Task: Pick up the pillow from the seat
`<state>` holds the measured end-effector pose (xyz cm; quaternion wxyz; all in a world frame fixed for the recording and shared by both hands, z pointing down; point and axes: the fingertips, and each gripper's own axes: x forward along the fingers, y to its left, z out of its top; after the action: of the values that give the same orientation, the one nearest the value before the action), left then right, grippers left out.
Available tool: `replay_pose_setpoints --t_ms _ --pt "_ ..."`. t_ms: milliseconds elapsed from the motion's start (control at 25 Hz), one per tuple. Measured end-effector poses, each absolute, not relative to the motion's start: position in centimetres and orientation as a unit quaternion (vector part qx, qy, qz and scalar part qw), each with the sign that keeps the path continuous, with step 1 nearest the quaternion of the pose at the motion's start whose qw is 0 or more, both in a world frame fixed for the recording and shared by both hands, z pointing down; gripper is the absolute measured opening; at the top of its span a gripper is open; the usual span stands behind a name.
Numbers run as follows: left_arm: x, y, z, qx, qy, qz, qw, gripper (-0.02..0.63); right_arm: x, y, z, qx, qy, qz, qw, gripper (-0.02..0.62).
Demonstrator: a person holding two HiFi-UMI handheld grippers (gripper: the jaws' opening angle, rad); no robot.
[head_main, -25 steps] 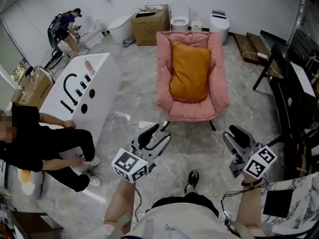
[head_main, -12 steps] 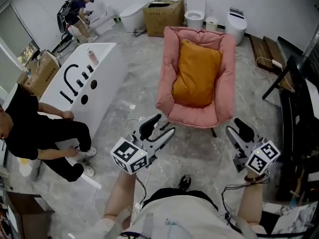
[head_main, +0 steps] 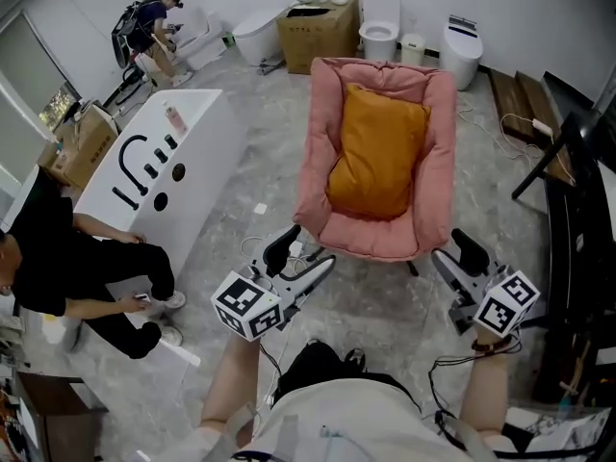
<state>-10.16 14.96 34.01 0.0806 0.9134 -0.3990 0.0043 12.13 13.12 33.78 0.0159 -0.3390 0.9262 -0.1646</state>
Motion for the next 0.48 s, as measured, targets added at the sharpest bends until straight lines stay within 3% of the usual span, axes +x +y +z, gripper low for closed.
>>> replay_pose_setpoints --t_ms 480 --pt "-9.0 4.3 36.6 0.922 -0.371 0.026 0.106 0.443 12.9 4.3 35.8 -0.371 0.909 -0.186 0.018 0.354"
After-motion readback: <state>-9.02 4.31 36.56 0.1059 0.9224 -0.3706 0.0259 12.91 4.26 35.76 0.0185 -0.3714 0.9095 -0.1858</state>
